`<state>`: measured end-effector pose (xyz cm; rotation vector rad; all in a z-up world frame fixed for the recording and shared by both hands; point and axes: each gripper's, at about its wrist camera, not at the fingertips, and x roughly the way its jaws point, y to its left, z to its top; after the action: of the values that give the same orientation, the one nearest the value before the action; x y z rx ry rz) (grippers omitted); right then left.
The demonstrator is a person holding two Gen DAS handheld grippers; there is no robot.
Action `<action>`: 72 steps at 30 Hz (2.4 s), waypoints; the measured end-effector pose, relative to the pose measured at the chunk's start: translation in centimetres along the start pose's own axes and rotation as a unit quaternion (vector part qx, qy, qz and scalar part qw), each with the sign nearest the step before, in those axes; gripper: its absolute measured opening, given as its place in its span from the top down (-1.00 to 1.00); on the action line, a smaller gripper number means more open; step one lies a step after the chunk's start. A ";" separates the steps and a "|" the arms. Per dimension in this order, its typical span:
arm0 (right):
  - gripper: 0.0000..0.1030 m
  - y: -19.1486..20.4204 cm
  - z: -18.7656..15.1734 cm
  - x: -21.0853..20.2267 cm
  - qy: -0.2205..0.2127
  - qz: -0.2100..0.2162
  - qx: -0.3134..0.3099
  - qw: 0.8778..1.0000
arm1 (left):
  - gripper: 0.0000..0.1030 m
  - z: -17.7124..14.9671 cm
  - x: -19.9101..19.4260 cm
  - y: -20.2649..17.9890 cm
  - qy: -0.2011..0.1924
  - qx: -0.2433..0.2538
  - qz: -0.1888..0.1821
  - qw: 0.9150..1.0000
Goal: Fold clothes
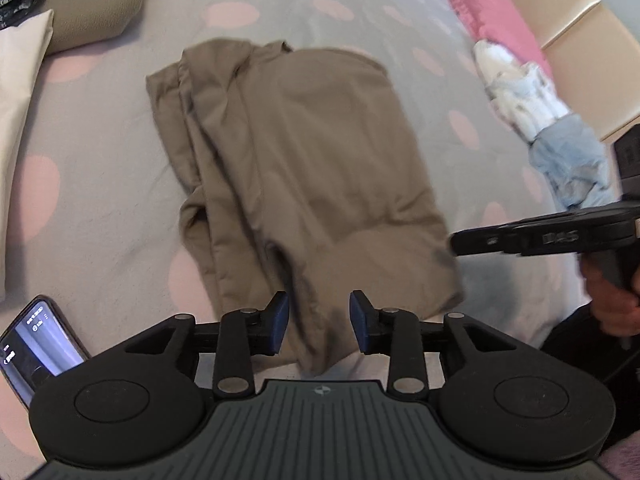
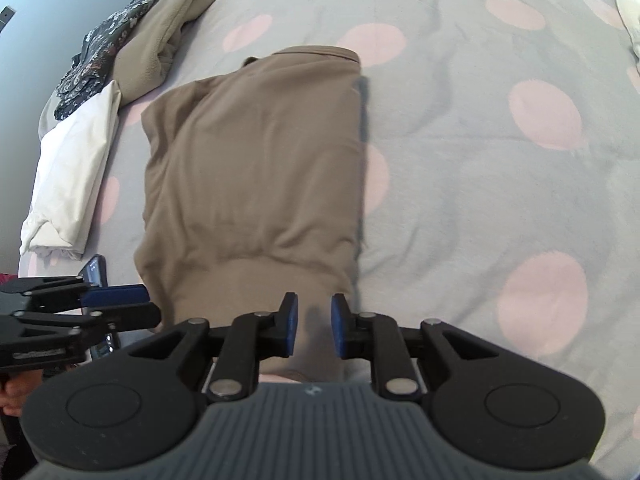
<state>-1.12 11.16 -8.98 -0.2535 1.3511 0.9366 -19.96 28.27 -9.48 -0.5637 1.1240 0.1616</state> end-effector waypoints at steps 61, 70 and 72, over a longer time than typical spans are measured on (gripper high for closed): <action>0.34 0.0 6.1 -2.2 -0.071 -0.047 -0.051 0.995 | 0.46 8.0 -2.2 4.8 -0.095 -0.063 0.062 0.992; 0.27 -2.9 13.4 1.2 -0.115 0.026 0.082 0.990 | 0.46 10.9 0.0 6.5 -0.137 -0.089 0.069 0.984; 0.26 -3.3 14.6 2.3 -0.111 0.034 0.101 0.988 | 0.46 11.4 0.6 6.7 -0.135 -0.092 0.066 0.984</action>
<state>11.50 19.54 -8.49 0.0513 1.2428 0.8510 -13.20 39.64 -8.77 -0.6113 0.8865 0.4479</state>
